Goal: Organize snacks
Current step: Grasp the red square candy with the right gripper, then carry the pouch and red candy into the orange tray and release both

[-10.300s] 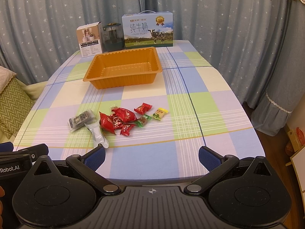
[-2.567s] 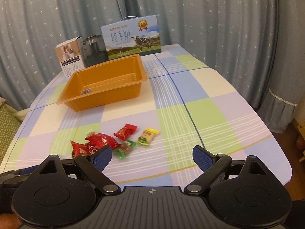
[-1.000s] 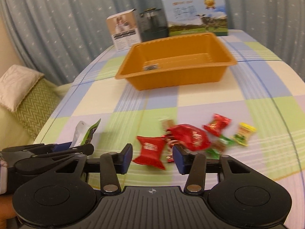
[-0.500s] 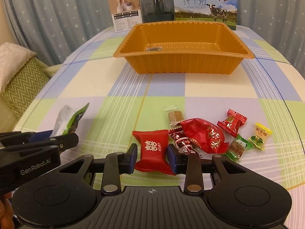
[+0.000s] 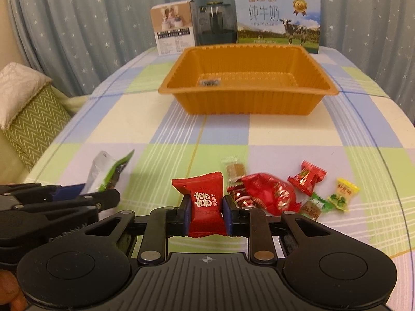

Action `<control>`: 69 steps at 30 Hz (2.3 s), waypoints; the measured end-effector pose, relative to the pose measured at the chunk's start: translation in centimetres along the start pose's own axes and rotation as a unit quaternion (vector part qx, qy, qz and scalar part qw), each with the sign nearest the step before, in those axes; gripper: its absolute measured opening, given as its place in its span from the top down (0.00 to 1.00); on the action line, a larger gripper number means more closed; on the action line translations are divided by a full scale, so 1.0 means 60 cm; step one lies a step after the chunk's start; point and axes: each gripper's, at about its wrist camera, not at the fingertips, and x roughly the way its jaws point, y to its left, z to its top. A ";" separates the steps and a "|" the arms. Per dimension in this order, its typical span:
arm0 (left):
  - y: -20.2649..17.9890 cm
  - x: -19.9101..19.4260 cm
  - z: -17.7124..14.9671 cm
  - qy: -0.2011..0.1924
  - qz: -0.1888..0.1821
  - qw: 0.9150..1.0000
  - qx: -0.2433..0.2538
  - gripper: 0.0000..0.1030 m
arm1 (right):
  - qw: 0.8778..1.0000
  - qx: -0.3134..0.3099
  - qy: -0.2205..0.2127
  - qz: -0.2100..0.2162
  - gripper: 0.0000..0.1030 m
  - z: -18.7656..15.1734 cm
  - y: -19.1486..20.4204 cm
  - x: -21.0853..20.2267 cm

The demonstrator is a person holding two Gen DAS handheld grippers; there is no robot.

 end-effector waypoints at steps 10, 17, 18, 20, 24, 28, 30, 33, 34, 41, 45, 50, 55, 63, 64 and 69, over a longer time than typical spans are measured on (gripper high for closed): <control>-0.041 0.001 0.054 -0.018 -0.023 0.999 0.013 0.74 | 0.999 0.019 -0.032 -0.013 0.76 0.054 -0.046 -0.046; -0.071 0.018 0.107 -0.031 -0.039 0.999 0.023 0.74 | 0.998 0.015 -0.049 -0.024 0.76 0.107 -0.082 -0.049; -0.074 0.021 0.115 -0.033 -0.040 0.998 0.025 0.74 | 0.998 0.014 -0.051 -0.025 0.76 0.115 -0.087 -0.048; -0.081 0.027 0.130 -0.037 -0.043 0.998 0.028 0.74 | 0.998 0.016 -0.055 -0.024 0.76 0.132 -0.098 -0.044; -0.091 0.039 0.162 -0.044 -0.050 0.997 0.032 0.74 | 0.997 0.018 -0.063 -0.026 0.76 0.165 -0.115 -0.036; -0.096 0.053 0.197 -0.054 -0.052 0.997 0.035 0.74 | 0.997 0.022 -0.068 -0.027 0.76 0.199 -0.132 -0.020; -0.096 0.061 0.215 -0.059 -0.053 0.996 0.036 0.74 | 0.997 0.023 -0.069 -0.027 0.76 0.215 -0.138 -0.009; -0.095 0.075 0.242 -0.064 -0.054 0.996 0.037 0.74 | 0.997 0.025 -0.066 -0.026 0.76 0.237 -0.148 0.009; -0.096 0.080 0.250 -0.064 -0.055 0.996 0.038 0.74 | 0.997 0.026 -0.066 -0.026 0.76 0.243 -0.150 0.016; -0.102 0.122 0.289 -0.063 -0.057 0.995 0.046 0.74 | 0.998 0.028 -0.057 -0.024 0.76 0.274 -0.164 0.062; -0.102 0.148 0.302 -0.057 -0.057 0.996 0.045 0.74 | 0.998 0.035 -0.049 -0.026 0.76 0.285 -0.174 0.084; -0.100 0.178 0.315 -0.044 -0.063 0.996 0.040 0.74 | 0.998 0.049 -0.041 -0.026 0.76 0.292 -0.191 0.107; -0.106 0.202 0.323 -0.037 -0.067 0.996 0.046 0.74 | 0.997 0.061 -0.038 -0.026 0.76 0.299 -0.205 0.124; -0.117 0.232 0.330 -0.032 -0.079 0.995 0.044 0.73 | 0.997 0.072 -0.030 -0.027 0.76 0.294 -0.220 0.138; -0.118 0.233 0.329 -0.034 -0.083 0.995 0.042 0.72 | 0.997 0.073 -0.029 -0.027 0.76 0.292 -0.221 0.139; -0.107 0.229 0.323 -0.038 -0.074 0.996 0.039 0.59 | 0.996 0.076 -0.026 -0.025 0.76 0.287 -0.226 0.143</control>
